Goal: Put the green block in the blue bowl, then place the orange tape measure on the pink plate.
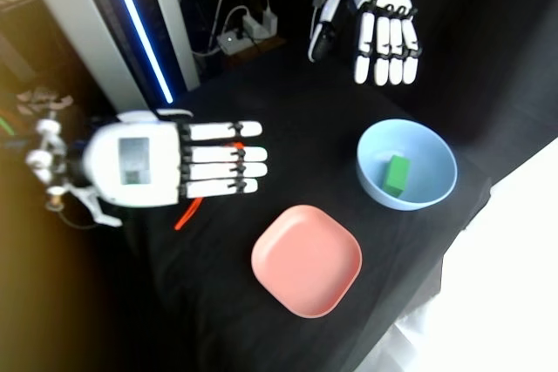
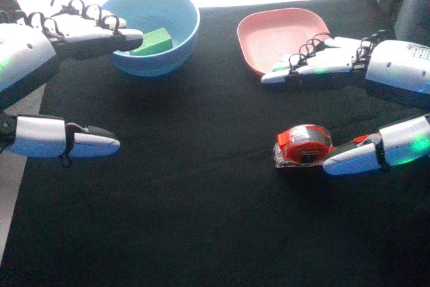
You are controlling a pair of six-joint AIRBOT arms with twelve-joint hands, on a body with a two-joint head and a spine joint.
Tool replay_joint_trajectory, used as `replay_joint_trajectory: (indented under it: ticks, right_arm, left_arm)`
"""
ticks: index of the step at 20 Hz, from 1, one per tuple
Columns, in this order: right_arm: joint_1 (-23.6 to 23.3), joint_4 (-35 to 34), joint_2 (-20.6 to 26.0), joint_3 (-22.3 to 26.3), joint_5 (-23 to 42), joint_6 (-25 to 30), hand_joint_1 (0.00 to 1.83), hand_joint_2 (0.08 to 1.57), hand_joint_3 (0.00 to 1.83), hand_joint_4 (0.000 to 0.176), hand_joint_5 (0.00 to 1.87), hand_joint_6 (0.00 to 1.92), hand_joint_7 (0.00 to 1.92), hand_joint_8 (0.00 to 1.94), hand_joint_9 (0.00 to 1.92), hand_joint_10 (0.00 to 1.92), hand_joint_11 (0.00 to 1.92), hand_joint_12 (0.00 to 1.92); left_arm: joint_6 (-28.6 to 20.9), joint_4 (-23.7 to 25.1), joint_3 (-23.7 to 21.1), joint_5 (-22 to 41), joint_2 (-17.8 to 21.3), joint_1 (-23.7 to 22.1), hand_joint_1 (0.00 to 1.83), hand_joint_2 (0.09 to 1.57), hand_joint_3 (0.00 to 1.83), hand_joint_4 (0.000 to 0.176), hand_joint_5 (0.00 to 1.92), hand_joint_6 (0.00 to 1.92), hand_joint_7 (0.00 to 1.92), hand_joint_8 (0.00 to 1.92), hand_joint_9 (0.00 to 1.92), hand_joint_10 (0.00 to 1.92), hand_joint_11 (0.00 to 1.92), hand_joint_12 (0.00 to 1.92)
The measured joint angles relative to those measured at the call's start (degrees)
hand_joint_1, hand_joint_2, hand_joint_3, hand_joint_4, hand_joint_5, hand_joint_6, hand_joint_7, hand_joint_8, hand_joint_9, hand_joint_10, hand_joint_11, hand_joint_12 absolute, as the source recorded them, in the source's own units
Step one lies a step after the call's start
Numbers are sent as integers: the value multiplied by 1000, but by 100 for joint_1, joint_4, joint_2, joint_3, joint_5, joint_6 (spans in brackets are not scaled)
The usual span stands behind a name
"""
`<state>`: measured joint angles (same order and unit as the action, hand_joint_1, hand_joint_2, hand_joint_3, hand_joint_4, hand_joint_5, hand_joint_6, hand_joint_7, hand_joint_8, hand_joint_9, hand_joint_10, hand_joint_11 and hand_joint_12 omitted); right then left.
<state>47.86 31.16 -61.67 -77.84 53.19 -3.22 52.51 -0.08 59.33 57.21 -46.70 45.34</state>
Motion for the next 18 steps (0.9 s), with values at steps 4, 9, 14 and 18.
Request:
replay_joint_trajectory:
  ticks: [4,9,14,18]
  right_arm:
    - [-26,2,-133,-116,-170,0,849,957,1,0,534,8,620,63,590,719,446,1243]
    - [-59,127,-238,-125,-251,20,941,945,0,0,704,39,57,1665,265,1914,579,1917]
    - [-59,146,-341,-173,-258,24,1148,1137,7,0,892,1054,519,1661,638,1841,841,1921]
    - [-83,98,-358,-284,-232,133,1233,1207,0,0,813,1033,826,1495,1089,1530,1184,1672]
  left_arm:
    - [0,-20,0,4,-28,2,745,903,0,51,389,2,282,1,220,4,0,501]
    - [0,-17,0,-42,-35,2,732,908,1,58,383,0,284,2,221,2,0,529]
    - [-24,-20,0,-42,-46,2,672,899,0,66,386,0,319,1,250,2,0,542]
    - [-39,-22,0,-52,-103,74,681,903,1,56,405,0,322,2,254,1,0,458]
